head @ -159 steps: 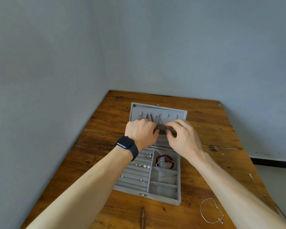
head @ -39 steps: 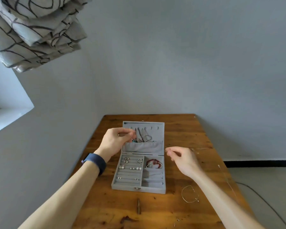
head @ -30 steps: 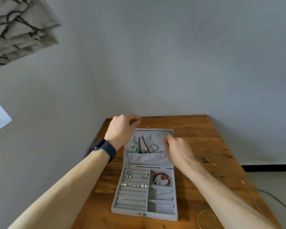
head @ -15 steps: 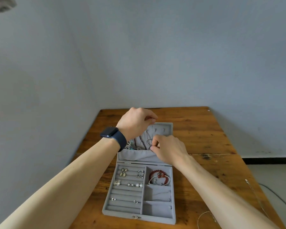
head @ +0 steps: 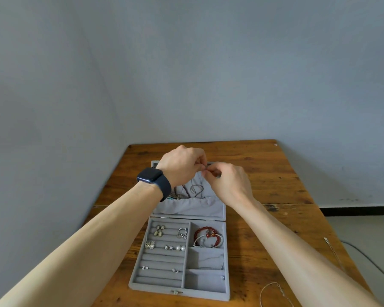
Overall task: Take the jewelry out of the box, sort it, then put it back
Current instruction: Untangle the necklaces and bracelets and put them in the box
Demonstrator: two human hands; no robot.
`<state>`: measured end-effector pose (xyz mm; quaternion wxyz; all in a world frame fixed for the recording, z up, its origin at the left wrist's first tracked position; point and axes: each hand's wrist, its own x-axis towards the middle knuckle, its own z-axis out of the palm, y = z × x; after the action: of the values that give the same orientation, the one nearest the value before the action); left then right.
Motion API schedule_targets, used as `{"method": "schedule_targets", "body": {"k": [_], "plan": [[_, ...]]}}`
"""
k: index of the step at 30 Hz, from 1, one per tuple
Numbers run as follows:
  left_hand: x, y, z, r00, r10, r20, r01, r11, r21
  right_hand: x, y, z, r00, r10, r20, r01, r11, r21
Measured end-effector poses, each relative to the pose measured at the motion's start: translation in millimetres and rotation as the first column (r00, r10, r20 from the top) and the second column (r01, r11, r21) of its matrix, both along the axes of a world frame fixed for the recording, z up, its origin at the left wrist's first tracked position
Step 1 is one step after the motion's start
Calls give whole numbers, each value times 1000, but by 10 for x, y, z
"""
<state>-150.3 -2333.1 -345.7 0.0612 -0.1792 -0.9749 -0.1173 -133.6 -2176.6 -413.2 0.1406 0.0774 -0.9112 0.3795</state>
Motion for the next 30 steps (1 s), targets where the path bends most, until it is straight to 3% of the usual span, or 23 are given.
{"method": "schedule_targets", "body": {"k": [8, 13, 17, 21, 26, 30], "plan": [[-1, -50, -113, 999, 5, -42, -1, 995, 96, -17, -49, -23, 999, -40, -12, 39, 999, -23], [-15, -58, -124, 997, -17, -80, 30, 987, 158, -18, -24, -13, 996, -31, 79, 44, 985, -169], [-22, -71, -190, 969, -41, -243, 50, 998, 31, -4, -9, -45, 990, -106, -97, 109, 994, 23], [-19, -42, -210, 993, -18, -119, 25, 998, 55, -22, -26, -68, 951, -147, -273, 191, 971, 141], [-18, -17, -168, 996, -22, -86, 20, 1000, -24, -60, -85, -114, 976, -143, -164, 152, 987, 42], [-25, -24, -118, 997, -26, -67, 21, 997, -74, -70, -130, -110, 971, -172, -165, 181, 983, 38]]}}
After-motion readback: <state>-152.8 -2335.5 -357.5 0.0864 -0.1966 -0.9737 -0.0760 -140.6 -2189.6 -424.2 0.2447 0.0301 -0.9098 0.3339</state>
